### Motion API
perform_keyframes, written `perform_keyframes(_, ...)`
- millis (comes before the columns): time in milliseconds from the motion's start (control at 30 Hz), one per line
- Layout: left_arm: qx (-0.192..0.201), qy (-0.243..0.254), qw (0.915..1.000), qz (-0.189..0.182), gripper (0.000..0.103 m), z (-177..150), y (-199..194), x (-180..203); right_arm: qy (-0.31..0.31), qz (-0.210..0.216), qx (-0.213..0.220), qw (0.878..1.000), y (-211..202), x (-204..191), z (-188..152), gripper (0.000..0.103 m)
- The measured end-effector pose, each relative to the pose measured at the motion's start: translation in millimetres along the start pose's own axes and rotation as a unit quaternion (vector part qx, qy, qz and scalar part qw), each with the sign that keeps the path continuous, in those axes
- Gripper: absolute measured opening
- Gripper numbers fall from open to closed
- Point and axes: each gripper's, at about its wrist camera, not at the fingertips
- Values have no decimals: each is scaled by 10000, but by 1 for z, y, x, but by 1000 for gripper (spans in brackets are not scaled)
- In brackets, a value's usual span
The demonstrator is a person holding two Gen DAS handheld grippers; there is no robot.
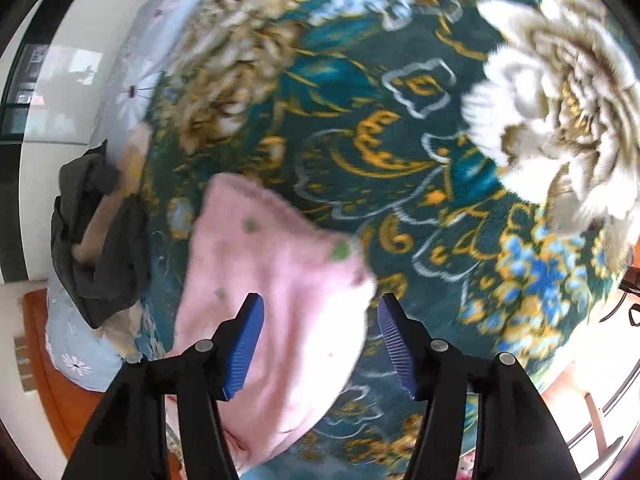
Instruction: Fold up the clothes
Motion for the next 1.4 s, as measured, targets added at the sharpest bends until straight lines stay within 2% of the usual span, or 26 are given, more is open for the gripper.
perform_keyframes(100,30,-152,9999,48,53,-13,-14,1,70,453,-284,9985,25,12,11,61)
perform_keyframes(167,56,-102,9998,159,53,-24,-20,4,115,477,-295,9984,34,23,20,61)
perform_keyframes(267,92,50,9995,304,53,-36,-29,7,558,674,-293,9957,49,37,19,61)
perform_keyframes(333,108,119,9993,346,53,-42,-34,7,664,721,-289,9948,57,39,19,66)
perform_keyframes(400,158,140,9991,356,53,-45,-41,6,691,693,-310,9947,57,35,18,66)
perform_keyframes(467,193,133,9992,334,53,-45,-46,4,717,663,-332,9947,56,31,17,63)
perform_keyframes(500,220,97,9993,280,53,-44,-50,1,729,648,-343,9946,56,29,16,50)
perform_keyframes(567,279,15,9995,155,53,-42,-57,-4,788,688,-384,9938,51,26,13,40)
perform_keyframes(600,308,-26,9995,93,53,-41,-61,-7,773,674,-389,9940,49,21,13,31)
perform_keyframes(700,378,-206,9990,-122,53,-38,-70,-20,406,674,-410,9961,31,-3,10,25)
perform_keyframes(767,449,-380,9979,-255,53,-36,-75,-36,-91,616,-391,9973,16,-30,8,23)
perform_keyframes(867,542,-632,9959,-367,53,-32,-79,-63,-911,621,-373,9932,-3,-90,2,23)
perform_keyframes(1033,576,-948,9928,-453,53,-23,-70,-115,-2141,702,-433,9733,-5,-216,-28,23)
perform_keyframes(1133,424,-1130,9905,-654,53,-10,-55,-147,-2720,927,-501,9565,9,-294,-65,23)
perform_keyframes(1233,270,-1185,9884,-907,53,19,-43,-177,-3127,1068,-596,9420,28,-362,-121,23)
perform_keyframes(1333,239,-1118,9868,-1147,53,47,-36,-202,-3512,1017,-765,9276,53,-414,-186,23)
perform_keyframes(1400,167,-1052,9866,-1239,53,62,-28,-219,-3810,837,-970,9157,82,-442,-230,23)
Point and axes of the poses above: each gripper's, at about its wrist camera, not at the fingertips, and y roughly the way its jaws point, x to its right, z to its top, and after that the axes turned 10 degrees about -y, right-handed
